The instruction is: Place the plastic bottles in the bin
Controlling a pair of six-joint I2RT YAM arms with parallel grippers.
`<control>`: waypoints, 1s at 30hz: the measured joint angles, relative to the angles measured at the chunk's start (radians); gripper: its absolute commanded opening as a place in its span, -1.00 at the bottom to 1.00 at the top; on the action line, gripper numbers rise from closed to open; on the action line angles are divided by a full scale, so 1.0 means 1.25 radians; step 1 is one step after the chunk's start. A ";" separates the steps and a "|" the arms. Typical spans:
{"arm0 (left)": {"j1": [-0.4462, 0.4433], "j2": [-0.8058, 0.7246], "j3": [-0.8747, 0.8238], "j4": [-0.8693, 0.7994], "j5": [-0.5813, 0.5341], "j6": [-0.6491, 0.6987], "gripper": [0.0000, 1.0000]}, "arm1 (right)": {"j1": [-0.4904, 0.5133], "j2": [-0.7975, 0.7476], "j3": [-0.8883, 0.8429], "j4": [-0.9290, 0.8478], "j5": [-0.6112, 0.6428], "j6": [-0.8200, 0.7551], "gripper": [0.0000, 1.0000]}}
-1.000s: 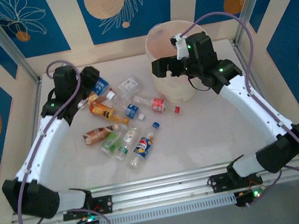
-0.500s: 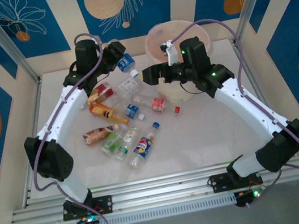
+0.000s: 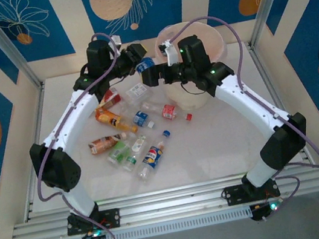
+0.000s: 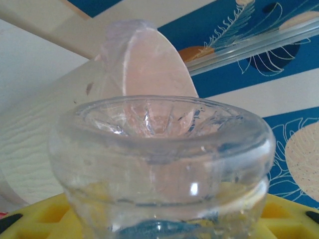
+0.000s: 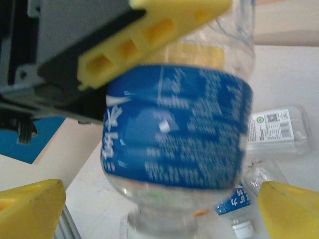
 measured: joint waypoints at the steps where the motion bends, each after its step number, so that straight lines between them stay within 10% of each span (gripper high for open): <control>1: -0.003 0.000 0.001 0.000 0.005 0.000 -0.11 | 0.002 0.007 0.008 0.001 0.004 -0.001 0.98; 17: -0.020 0.001 0.005 0.024 0.032 -0.020 -0.02 | 0.013 0.065 0.059 -0.006 0.052 -0.033 0.44; 30: -0.023 0.002 0.007 0.030 0.032 -0.037 0.99 | 0.017 0.063 0.066 -0.008 0.082 -0.038 -0.07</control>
